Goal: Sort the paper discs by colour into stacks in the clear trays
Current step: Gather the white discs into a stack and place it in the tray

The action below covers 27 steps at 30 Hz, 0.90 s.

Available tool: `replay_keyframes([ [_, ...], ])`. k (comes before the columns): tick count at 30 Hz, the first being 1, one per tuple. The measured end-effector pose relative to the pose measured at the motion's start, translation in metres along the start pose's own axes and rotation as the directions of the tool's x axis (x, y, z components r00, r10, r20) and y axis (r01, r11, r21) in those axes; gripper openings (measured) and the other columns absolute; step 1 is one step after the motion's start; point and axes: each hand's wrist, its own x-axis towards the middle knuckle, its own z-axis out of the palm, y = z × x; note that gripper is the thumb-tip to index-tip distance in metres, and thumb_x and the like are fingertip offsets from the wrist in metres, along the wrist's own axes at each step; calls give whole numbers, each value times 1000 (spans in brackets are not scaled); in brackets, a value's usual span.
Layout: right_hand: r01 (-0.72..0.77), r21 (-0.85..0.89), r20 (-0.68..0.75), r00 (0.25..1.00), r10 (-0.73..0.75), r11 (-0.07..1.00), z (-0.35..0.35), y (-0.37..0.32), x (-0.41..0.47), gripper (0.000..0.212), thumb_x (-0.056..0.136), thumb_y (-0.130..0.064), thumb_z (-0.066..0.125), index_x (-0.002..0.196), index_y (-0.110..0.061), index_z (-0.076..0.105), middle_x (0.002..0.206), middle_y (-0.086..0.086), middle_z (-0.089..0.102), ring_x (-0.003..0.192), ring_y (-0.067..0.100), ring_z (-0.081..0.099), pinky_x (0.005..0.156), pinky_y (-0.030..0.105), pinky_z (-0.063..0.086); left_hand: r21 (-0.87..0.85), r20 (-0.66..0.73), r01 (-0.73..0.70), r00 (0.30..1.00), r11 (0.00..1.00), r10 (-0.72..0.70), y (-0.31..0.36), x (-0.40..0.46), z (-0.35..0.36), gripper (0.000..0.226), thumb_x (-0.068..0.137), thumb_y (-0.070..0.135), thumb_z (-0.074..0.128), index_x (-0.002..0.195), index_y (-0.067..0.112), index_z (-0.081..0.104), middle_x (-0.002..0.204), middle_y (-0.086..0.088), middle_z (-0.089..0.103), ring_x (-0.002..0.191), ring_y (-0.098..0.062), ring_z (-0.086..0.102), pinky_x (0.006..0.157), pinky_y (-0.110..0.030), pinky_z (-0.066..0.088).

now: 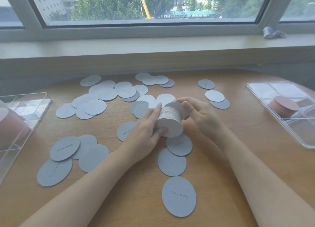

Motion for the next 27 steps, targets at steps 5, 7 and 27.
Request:
replay_keyframes([
  [5,-78,-246,315,936,156,966,8,-7,-6,85,75,-69,61,148,-42,28,128,-21,52,104,-1,55,90,21,44,62,47,33,998,998,-36,0,-1,1,75,104,27,47,159,28,-5,155,13,25,136,-14,29,108,-24,24],
  [7,-46,-280,345,927,145,959,12,-8,-6,91,84,-52,71,153,-38,14,148,-15,34,132,2,37,110,26,33,90,55,16,998,996,-21,2,0,1,74,104,28,43,158,25,-8,157,5,24,139,-11,23,109,-20,17],
  [27,-222,-256,-64,975,213,941,-32,32,5,73,80,-34,75,139,-38,32,134,-6,47,121,18,50,106,45,41,233,-248,22,968,972,37,-7,16,-24,38,92,9,62,128,20,61,125,8,57,114,-17,54,96,-29,38],
])
